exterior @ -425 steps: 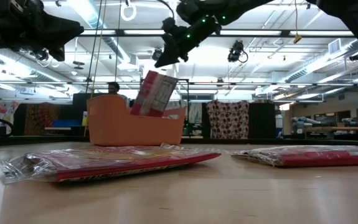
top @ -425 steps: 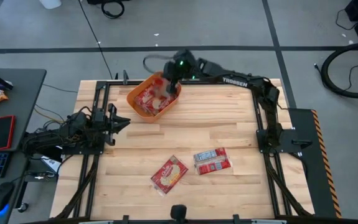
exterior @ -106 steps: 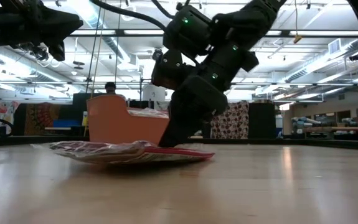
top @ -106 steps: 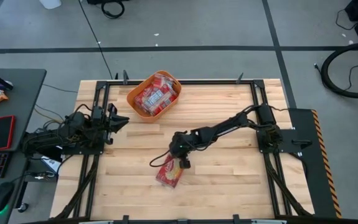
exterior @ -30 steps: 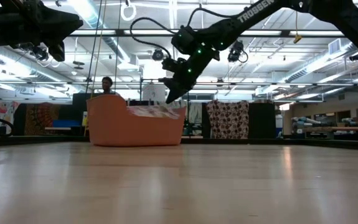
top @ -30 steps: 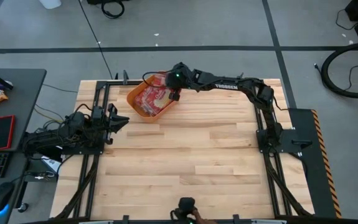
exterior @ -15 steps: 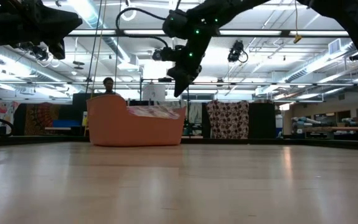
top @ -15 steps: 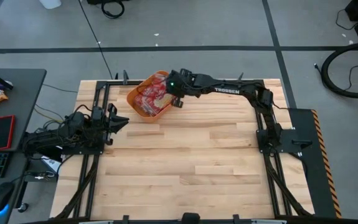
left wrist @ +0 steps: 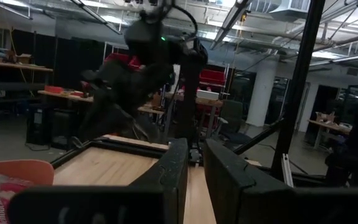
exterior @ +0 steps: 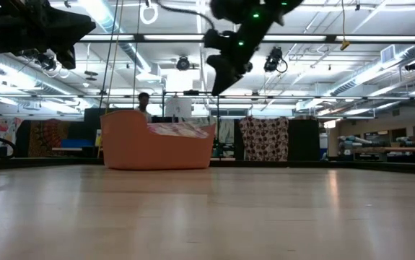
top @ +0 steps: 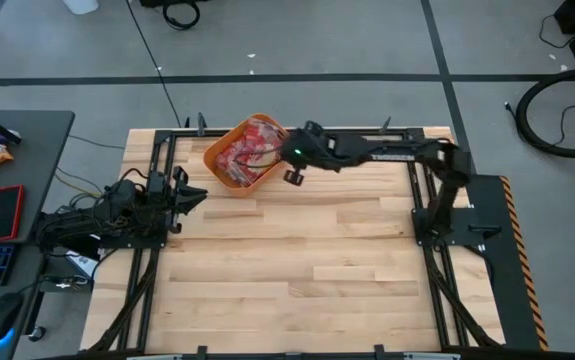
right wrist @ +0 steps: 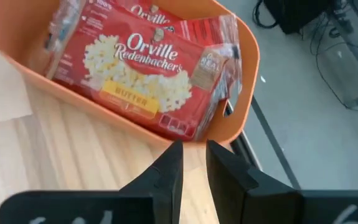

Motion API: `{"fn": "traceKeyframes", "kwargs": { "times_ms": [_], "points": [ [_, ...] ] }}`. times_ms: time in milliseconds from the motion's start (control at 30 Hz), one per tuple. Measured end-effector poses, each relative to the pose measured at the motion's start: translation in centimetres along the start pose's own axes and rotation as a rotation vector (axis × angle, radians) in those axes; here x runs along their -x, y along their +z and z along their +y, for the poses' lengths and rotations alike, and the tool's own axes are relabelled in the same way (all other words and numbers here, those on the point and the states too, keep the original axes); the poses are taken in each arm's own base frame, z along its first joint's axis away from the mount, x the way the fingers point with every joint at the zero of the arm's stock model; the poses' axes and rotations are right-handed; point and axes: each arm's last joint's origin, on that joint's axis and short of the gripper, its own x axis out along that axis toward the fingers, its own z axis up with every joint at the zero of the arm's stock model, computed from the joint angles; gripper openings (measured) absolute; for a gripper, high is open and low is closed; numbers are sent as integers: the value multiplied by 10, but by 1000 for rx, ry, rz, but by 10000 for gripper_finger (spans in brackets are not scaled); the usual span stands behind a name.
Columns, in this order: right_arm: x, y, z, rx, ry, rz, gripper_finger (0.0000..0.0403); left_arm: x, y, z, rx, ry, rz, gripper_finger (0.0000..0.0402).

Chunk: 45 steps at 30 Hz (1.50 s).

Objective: Sort popcorn bags into baskets
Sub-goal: Return to Home Position

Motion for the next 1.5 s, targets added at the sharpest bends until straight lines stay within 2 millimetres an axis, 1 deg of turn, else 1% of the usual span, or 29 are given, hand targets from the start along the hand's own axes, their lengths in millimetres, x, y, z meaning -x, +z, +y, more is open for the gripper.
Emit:
{"fn": "traceKeyframes", "kwargs": {
  "times_ms": [100,267,367,467,600,800,1067,1300,1400,1500],
  "points": [
    [13,-20,6,-50,11,-75,75,0,0,0,17,-1,0,57],
    [33,-57,15,-114,19,-181,75,0,0,0,143,-2,-1,57],
    [43,-76,17,-167,20,-284,75,0,0,0,231,-3,-4,57],
    [50,-95,19,-218,43,-398,75,0,1,0,289,-5,-10,57],
    [58,-119,20,-285,94,-552,75,0,1,0,283,-4,-8,57],
    [65,-154,15,-383,151,-703,75,0,1,0,287,-3,-7,57],
    [68,-187,8,-482,279,-757,75,0,1,0,288,-3,-7,57],
    [78,-202,5,-515,336,-838,75,0,1,0,288,-3,-7,57],
    [83,-211,3,-562,353,-869,75,0,1,0,287,-3,-7,57],
    [90,-219,2,-609,383,-936,75,0,1,0,288,-3,-7,57]
  ]
}}
